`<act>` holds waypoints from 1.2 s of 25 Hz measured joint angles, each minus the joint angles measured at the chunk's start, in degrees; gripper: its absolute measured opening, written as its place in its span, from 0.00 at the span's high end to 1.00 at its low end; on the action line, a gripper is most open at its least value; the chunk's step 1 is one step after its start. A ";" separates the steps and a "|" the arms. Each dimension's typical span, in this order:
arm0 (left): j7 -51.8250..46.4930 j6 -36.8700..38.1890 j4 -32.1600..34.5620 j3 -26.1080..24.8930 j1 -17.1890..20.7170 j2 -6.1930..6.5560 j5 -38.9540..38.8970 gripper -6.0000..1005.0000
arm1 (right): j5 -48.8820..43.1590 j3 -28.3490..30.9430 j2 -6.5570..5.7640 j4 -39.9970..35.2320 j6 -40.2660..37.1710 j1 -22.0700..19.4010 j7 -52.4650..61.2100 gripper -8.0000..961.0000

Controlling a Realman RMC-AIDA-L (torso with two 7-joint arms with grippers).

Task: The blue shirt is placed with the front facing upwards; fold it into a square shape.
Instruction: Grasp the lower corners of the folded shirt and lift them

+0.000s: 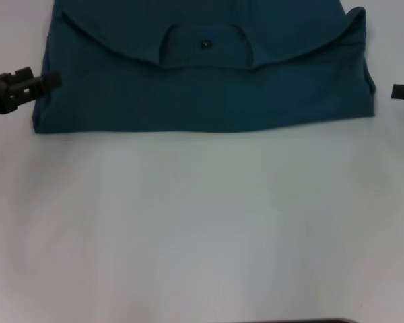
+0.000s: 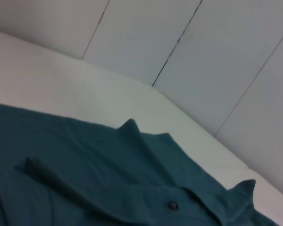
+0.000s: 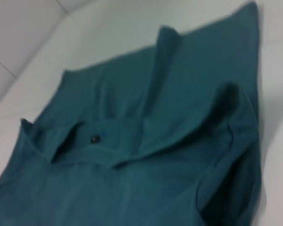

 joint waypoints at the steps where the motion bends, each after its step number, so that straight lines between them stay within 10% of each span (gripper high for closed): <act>1: 0.07 -0.08 0.00 0.03 0.07 -0.07 0.29 0.16 | -2.23 -0.05 0.22 0.58 0.65 1.22 1.39 0.22; 30: 0.89 -1.93 0.10 0.19 0.17 -0.48 0.72 0.16 | -4.17 -2.61 2.92 7.91 12.41 7.31 -1.33 0.22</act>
